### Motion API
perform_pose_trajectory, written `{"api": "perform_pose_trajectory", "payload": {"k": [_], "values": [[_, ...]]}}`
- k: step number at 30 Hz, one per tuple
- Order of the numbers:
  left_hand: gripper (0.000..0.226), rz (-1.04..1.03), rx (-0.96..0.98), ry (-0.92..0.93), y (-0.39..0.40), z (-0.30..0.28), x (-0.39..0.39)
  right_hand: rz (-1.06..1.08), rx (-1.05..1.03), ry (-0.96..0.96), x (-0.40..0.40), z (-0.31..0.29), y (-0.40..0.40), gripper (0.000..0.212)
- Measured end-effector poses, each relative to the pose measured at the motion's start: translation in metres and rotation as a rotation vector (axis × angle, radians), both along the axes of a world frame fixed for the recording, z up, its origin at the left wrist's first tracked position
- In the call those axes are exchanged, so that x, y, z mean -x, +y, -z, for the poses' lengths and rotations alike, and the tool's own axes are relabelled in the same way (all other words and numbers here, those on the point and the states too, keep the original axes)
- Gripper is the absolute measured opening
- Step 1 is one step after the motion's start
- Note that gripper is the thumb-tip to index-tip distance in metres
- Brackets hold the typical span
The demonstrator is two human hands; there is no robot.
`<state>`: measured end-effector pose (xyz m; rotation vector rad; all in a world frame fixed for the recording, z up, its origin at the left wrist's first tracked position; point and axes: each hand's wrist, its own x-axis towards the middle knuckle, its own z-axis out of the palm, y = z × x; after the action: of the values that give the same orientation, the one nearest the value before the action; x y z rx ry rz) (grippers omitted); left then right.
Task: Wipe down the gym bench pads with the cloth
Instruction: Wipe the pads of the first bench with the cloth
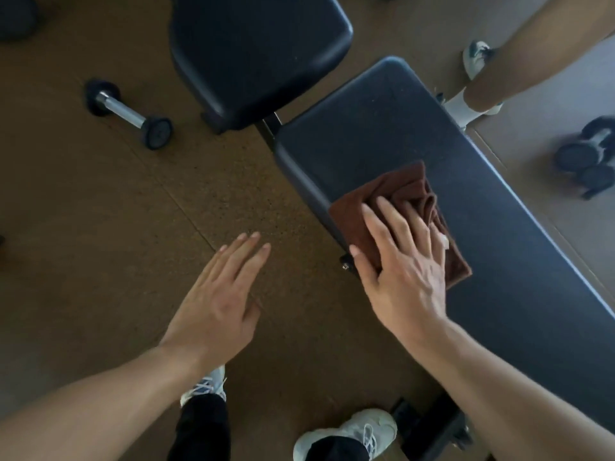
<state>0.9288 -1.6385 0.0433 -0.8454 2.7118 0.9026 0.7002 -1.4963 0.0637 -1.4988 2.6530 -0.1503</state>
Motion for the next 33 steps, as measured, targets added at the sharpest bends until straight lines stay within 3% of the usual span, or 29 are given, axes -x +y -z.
{"api": "perform_pose_trajectory", "payload": {"k": [5,10,15,21,27,33], "values": [[0.090,-0.080,0.017,0.036,-0.023,0.004,-0.002,-0.157,-0.107,0.023,0.019,0.001,-0.085,0.073],[0.086,-0.306,-0.042,0.127,-0.011,0.005,0.021,-0.321,-0.089,0.174,0.007,0.012,-0.175,0.060],[0.089,-0.290,-0.063,0.186,-0.017,-0.007,0.039,-0.588,-0.151,0.251,0.014,0.002,-0.118,0.061],[0.082,-0.136,-0.045,0.235,-0.039,-0.015,0.039,-0.765,-0.448,0.401,0.026,0.000,0.012,0.066],[0.088,-0.189,-0.076,0.126,-0.028,0.002,0.020,-0.830,-0.488,0.398,0.017,-0.006,-0.063,0.051],[0.099,-0.321,-0.071,0.042,-0.002,0.010,0.024,-0.789,-0.324,0.465,0.004,0.005,-0.152,0.060]]}}
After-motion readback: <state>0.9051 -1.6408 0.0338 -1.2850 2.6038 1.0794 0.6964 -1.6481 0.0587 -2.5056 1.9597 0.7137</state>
